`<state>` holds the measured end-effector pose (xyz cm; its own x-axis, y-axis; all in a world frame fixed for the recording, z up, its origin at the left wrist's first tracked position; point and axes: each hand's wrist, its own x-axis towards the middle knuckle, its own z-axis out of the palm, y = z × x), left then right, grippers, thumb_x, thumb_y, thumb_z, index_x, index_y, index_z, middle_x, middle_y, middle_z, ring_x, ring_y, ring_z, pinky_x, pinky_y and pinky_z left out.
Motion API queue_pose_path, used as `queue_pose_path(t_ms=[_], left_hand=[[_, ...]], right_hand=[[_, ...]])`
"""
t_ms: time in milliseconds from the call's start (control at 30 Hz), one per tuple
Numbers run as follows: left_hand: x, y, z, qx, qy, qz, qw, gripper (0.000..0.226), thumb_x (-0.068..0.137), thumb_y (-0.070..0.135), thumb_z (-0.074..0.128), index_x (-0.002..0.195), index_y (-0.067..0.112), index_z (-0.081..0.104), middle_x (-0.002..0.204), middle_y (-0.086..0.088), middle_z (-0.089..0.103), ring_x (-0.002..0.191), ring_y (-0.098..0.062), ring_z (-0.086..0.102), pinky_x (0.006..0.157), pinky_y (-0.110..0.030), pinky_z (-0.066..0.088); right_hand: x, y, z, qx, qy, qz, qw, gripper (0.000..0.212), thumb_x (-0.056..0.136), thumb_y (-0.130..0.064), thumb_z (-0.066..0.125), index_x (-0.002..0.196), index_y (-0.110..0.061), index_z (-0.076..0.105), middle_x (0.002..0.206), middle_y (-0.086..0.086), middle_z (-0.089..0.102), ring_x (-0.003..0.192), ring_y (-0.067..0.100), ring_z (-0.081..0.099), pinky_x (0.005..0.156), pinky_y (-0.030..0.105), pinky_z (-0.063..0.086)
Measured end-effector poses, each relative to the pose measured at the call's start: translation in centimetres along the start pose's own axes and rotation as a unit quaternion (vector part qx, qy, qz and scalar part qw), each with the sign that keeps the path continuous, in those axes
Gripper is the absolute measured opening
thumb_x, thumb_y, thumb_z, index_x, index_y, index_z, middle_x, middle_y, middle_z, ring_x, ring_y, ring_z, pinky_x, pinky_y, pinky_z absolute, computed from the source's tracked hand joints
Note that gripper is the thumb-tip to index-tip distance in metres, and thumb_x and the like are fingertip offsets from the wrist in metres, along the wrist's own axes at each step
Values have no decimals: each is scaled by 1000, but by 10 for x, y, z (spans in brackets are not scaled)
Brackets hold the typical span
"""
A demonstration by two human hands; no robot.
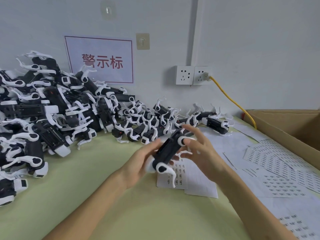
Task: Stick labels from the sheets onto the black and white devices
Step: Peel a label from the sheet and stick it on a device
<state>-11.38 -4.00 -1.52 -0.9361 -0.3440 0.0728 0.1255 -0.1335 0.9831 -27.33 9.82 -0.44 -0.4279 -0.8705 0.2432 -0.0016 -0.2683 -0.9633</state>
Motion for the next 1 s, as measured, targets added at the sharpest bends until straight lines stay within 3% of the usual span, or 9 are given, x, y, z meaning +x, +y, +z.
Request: queue_pose_path(t_ms=[167,300,433,567,700,867,1000], left_hand=[[-7,0,7,22,-6,-14,1000,37,90,48,68,110,18,76,104,-20,75,95,-28,73,84,-32,56],[-6,2,13,-70,27,-15,997,38,91,52,63,107,22,80,114,-15,75,108,-25,72,89,-29,56],[-5,2,12,-63,72,-5,995,53,96,53,48,121,15,75,129,-14,71,125,-25,65,100,-34,49],[-4,1,12,-82,97,20,992,47,89,48,63,119,13,75,127,-14,71,120,-26,67,97,-36,53],[-5,-1,15,-36,104,42,993,34,89,45,68,111,20,78,119,-8,75,104,-14,71,75,-30,58],[-4,-6,17,39,128,52,990,39,88,46,72,117,21,75,116,-3,76,110,-16,71,74,-29,59],[-3,-11,17,69,141,59,986,38,81,46,73,111,22,75,108,-1,78,103,-15,73,73,-29,61]], right_hand=[[-1,4,2,-75,-15,17,997,74,72,-54,77,138,-33,54,104,-3,74,93,18,71,86,33,52],[3,0,-7,-83,63,-3,995,43,89,-50,70,127,-31,65,117,-7,74,108,14,69,91,33,49],[5,-3,-16,11,135,3,991,9,98,-24,66,95,-19,73,89,3,73,74,15,64,72,28,45],[3,-3,-9,-28,65,-17,997,10,85,-27,73,76,-23,72,80,2,66,70,13,58,67,21,46],[0,1,3,-91,12,-35,995,12,86,-31,70,76,-26,73,79,-4,66,74,7,58,68,11,43],[-2,2,6,-90,-15,-33,995,17,89,-36,69,83,-19,71,87,0,63,85,12,57,80,26,44],[-3,2,10,-103,-7,-67,992,20,88,-31,71,84,-12,70,82,-3,64,79,8,60,67,22,56]])
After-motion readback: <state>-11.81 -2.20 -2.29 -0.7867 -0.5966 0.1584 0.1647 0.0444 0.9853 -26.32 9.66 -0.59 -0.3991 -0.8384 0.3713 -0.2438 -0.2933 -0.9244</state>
